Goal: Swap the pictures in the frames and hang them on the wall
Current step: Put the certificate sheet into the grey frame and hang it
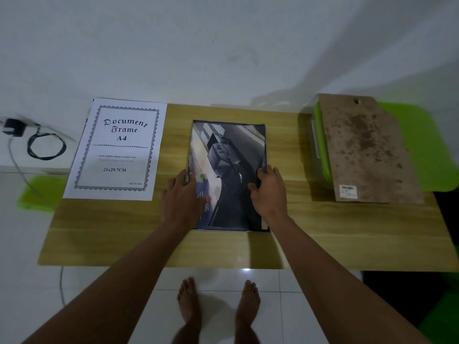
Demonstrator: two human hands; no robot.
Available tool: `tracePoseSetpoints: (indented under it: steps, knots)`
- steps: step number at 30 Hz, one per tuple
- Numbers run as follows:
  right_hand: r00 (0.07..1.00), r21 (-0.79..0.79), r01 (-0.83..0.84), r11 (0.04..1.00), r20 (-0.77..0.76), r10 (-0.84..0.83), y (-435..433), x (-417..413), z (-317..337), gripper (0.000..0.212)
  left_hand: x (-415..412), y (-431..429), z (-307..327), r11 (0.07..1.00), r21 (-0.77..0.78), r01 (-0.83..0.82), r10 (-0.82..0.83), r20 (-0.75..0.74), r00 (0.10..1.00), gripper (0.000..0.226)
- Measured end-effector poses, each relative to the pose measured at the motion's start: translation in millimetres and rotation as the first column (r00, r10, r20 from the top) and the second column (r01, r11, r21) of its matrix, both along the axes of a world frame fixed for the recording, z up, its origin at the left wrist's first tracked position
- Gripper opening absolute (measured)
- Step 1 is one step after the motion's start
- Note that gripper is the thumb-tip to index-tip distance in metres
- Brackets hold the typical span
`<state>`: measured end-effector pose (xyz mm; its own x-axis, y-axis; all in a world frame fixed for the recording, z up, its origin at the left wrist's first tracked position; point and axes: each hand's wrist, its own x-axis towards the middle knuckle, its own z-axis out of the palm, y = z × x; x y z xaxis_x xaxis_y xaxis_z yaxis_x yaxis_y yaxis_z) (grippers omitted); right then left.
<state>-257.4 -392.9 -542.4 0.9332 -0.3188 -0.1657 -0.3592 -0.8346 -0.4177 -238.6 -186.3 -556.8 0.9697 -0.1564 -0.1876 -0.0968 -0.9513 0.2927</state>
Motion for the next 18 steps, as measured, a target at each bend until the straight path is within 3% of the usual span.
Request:
tracePoseSetpoints:
  steps: [4,6,13,16,18]
  knots:
    - [0.986,0.228,0.108,0.968,0.103,-0.135,3.7,-0.3,7.1,0.043,-0.9,-1.6,0.8,0.999,0.003,-0.032,0.032,-0.01,0.999,0.075]
    - [0.98,0.267,0.141,0.953,0.097,-0.172,3.2,1.5,8.7,0.047,-1.0,-1.6,0.6,0.999,-0.006,-0.052,0.052,-0.01,0.999,0.076]
    - [0.992,0.062,0.081,0.995,0.087,-0.086,4.9,3.6,17.2,0.055,1.5,-3.3,-2.0,0.998,0.023,-0.052,0.052,0.012,0.999,0.075]
    - [0.962,0.28,0.197,0.939,0.131,-0.241,6.5,7.7,22.0,0.052,2.3,-1.9,-3.2,0.999,0.011,-0.047,0.047,0.023,0.999,0.077]
    - [0.932,0.488,0.306,0.818,0.022,-0.361,4.1,14.9,26.8,0.038,3.5,-0.5,-3.0,0.998,-0.018,-0.052,0.053,0.026,0.998,0.079]
